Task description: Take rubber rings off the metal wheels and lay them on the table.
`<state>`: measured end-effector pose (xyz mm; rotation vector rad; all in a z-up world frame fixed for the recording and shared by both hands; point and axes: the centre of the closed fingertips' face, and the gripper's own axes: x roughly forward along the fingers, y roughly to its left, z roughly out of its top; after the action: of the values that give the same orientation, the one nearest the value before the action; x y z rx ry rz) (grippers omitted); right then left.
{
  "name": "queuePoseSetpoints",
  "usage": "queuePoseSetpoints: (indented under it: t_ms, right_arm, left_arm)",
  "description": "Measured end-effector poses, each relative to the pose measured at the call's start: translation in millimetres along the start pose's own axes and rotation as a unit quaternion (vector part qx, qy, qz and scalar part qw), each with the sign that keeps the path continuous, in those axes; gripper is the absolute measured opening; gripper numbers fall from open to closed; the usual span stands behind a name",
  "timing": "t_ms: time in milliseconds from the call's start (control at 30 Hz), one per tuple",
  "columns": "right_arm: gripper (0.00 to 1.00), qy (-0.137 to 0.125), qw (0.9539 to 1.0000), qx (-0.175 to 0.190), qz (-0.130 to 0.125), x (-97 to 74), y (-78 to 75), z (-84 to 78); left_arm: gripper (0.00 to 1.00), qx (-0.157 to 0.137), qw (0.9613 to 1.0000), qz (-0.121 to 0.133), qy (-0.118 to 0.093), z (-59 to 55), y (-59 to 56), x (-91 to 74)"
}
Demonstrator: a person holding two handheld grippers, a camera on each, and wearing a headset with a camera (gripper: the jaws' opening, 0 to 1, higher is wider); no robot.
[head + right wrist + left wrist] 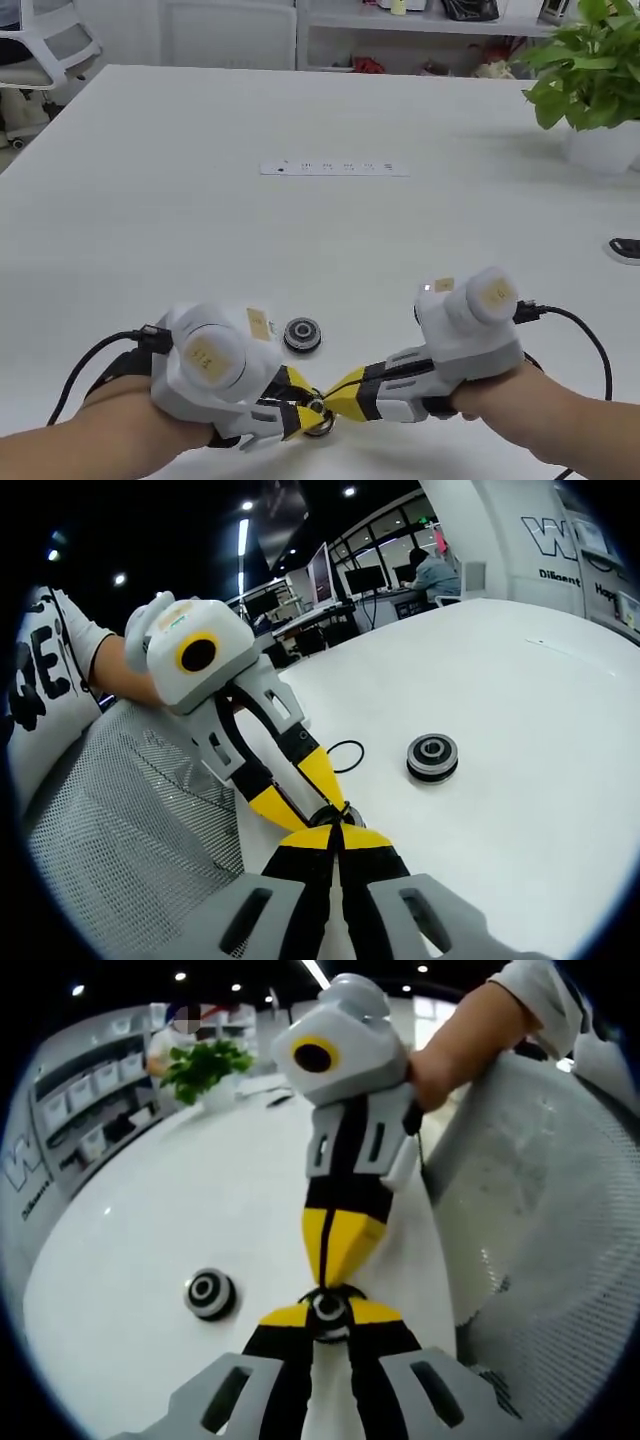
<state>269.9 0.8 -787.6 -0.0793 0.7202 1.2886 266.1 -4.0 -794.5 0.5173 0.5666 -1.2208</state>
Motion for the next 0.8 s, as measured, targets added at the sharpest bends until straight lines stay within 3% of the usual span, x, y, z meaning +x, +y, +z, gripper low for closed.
queuePoseSetpoints:
  t_ms: [533, 800]
  right_arm:
    - [0.00, 0.002, 1.0000, 0.005, -0.002, 0.0, -1.6, -2.8]
    - [0.00, -0.004, 0.9999, 0.008, -0.004, -1.0, -3.3, -0.8]
  left_arm:
    - [0.14, 0.011, 0.9999, -0.010, -0.001, 1.8, -4.3, 1.1]
    - [0.17, 0.007, 0.9997, -0.019, -0.012, 9.7, -5.5, -3.5]
